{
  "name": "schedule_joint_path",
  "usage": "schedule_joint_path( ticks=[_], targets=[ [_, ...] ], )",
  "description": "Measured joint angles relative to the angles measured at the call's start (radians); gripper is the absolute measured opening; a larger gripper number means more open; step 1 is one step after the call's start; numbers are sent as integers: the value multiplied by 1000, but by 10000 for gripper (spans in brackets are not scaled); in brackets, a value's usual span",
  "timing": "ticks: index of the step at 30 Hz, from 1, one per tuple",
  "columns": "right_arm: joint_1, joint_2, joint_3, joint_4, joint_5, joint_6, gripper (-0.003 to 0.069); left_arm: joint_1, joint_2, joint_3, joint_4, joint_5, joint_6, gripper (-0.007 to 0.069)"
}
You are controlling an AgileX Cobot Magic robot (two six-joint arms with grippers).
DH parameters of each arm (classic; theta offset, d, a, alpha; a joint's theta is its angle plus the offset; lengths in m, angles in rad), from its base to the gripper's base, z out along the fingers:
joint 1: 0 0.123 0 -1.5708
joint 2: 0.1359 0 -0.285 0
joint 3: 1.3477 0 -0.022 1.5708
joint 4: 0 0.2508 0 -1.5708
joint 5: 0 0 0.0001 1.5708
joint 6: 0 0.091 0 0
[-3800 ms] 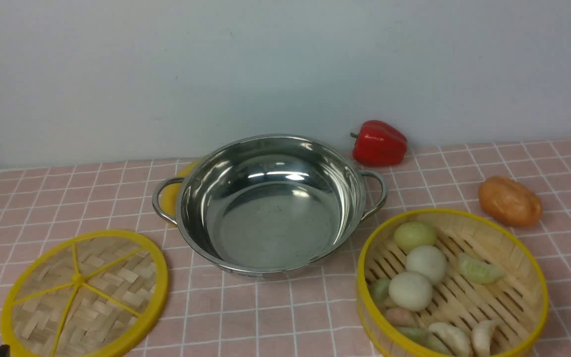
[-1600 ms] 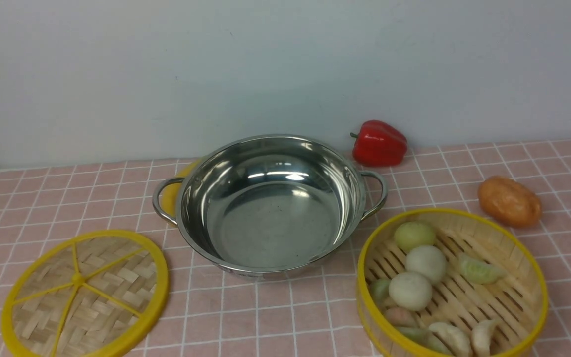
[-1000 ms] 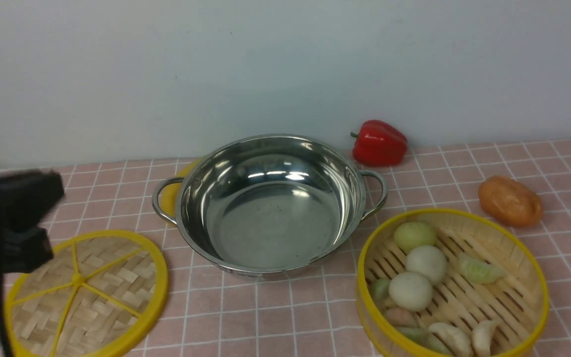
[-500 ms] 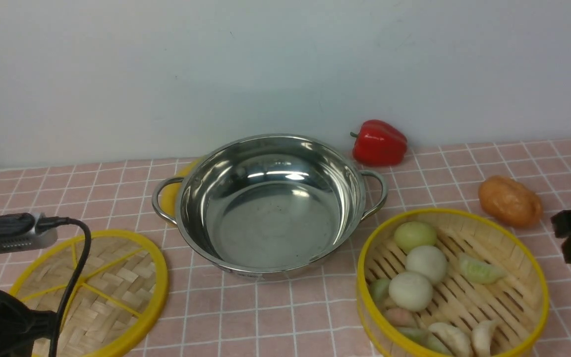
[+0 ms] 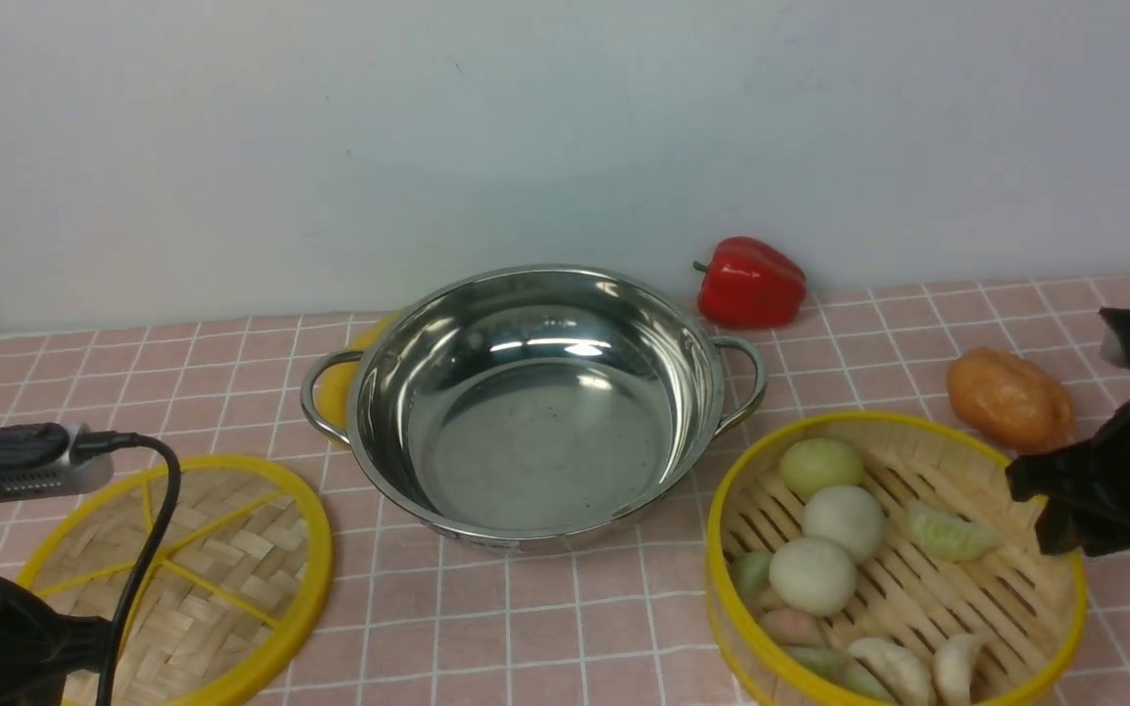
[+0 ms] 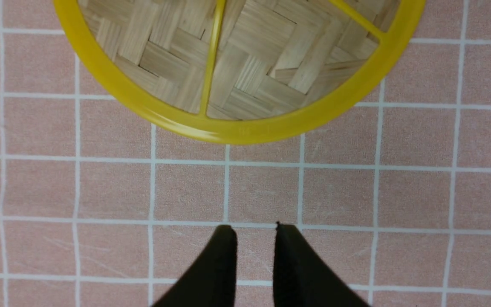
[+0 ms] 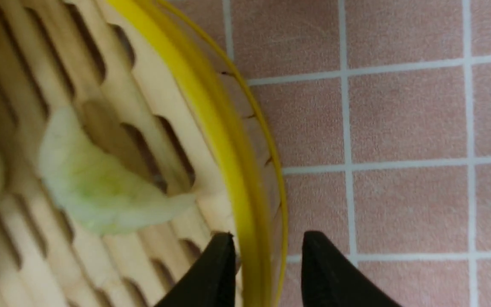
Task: Place the steamer in the pot on the pink tablecloth, and put the lid on the steamer.
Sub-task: 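Reach for and grasp the rim of the bamboo steamer holding the buns with the right gripper, then place the bamboo steamer basket of food into the steel pot with the right gripper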
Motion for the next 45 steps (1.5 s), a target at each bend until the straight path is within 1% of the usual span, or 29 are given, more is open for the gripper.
schedule_joint_path(
  ticks=[2, 3, 6, 7, 9, 13, 16, 17, 19, 22, 24, 25, 26, 30, 32, 33, 34, 37, 41, 45],
  targets=[
    [0, 25, 0, 2, -9, 0, 226, 0, 0, 0, 0, 0, -2, 129],
    [0, 44, 0, 3, -10, 0, 197, 0, 0, 0, 0, -1, -2, 136],
    [1, 55, -2, -11, 2, 0, 76, 0, 0, 0, 0, -5, -2, 138],
    [2, 51, -2, -26, 8, 0, 62, 0, 0, 0, 0, -6, -2, 138],
    [2, 33, -3, -55, 41, 0, 55, 0, 0, 0, 0, -8, -2, 138],
    [1, -57, -3, -153, 145, 14, 56, 0, 0, 0, 0, -8, -2, 138],
    [1, -135, -32, -180, 224, 41, 56, 0, 0, 0, 1, -8, -2, 138],
    [1, -164, -61, -184, 268, 41, 56, 0, 0, 0, 1, -8, -2, 138],
    [1, -188, -98, -181, 304, 41, 56, 0, 0, 0, 1, -8, -2, 138],
    [6, -216, -209, -148, 359, 33, 56, 0, 0, 0, 1, -9, -3, 138],
    [48, -204, -346, -114, 371, 30, 56, 0, 0, 0, 1, -10, -3, 138],
    [53, -198, -369, -112, 371, 30, 56, 0, 0, 0, 1, -11, -3, 138],
    [104, -156, -465, -97, 373, 40, 56, 0, 0, 0, 1, -11, -3, 138],
    [227, -17, -696, -79, 400, 84, 56, 0, 0, 0, 1, -11, -3, 138],
    [267, 58, -788, -76, 412, 97, 56, 0, 0, 0, 1, -11, -3, 138],
    [326, 161, -905, -74, 440, 109, 56, 0, 0, 0, 1, -11, -3, 138],
    [331, 185, -917, -74, 444, 110, 56, 0, 0, 0, 1, -11, -3, 138],
    [396, 357, -1113, -88, 478, 116, 56, 0, 0, 0, 1, -11, -3, 140],
    [423, 547, -1308, -147, 484, 164, 56, 0, 0, 0, 1, -12, -3, 148],
    [422, 671, -1415, -168, 488, 180, 56, 0, 0, 0, 1, -13, -3, 148]
  ],
)
